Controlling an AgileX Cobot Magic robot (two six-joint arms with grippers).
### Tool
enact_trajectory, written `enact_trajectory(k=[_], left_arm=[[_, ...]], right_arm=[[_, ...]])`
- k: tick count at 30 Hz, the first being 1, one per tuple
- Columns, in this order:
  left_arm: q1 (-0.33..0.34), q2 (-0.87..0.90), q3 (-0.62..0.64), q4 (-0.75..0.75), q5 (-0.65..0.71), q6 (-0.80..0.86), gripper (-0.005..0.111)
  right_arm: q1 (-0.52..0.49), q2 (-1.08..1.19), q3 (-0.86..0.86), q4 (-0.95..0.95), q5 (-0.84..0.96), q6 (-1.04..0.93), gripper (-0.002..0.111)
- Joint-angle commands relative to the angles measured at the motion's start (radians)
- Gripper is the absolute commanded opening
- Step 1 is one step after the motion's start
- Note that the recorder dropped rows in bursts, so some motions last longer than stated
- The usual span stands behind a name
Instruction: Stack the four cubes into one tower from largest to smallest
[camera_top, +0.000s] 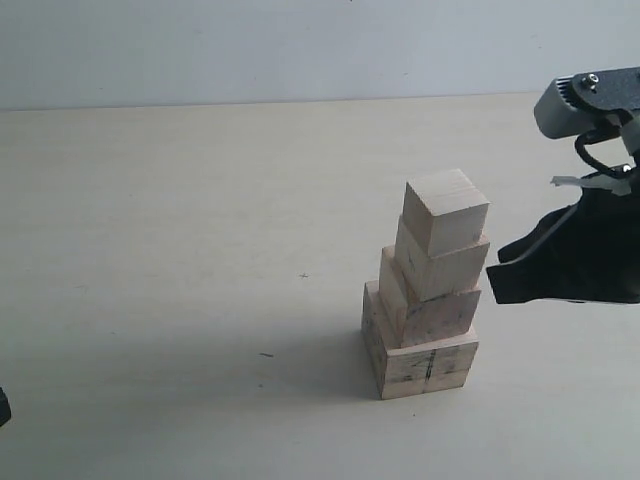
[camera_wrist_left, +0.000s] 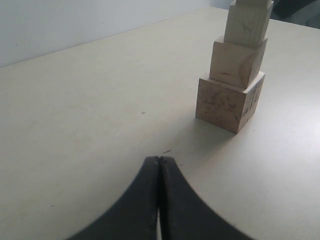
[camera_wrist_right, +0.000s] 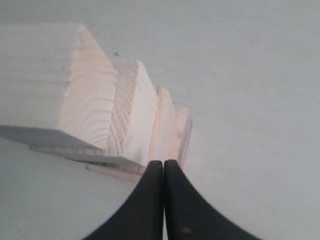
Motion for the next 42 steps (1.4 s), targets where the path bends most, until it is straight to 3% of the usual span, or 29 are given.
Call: enact_trajectory(k=[1,13,42], left_arm=[[0.001,-0.007,0.003,0.003,-0.006,0.000,0.000],[0.001,-0.007,0.003,0.003,-0.006,0.000,0.000],[0.001,-0.007,0.003,0.003,-0.006,0.000,0.000]], right_arm=[[-0.006,0.002,0.032,0.000,-0.040,-0.017,0.000],[-0.006,0.002,0.038,0.086,-0.050,-0.103,0.000],[-0.006,0.007,0.046,0.077,-0.058,-0.109,0.000]])
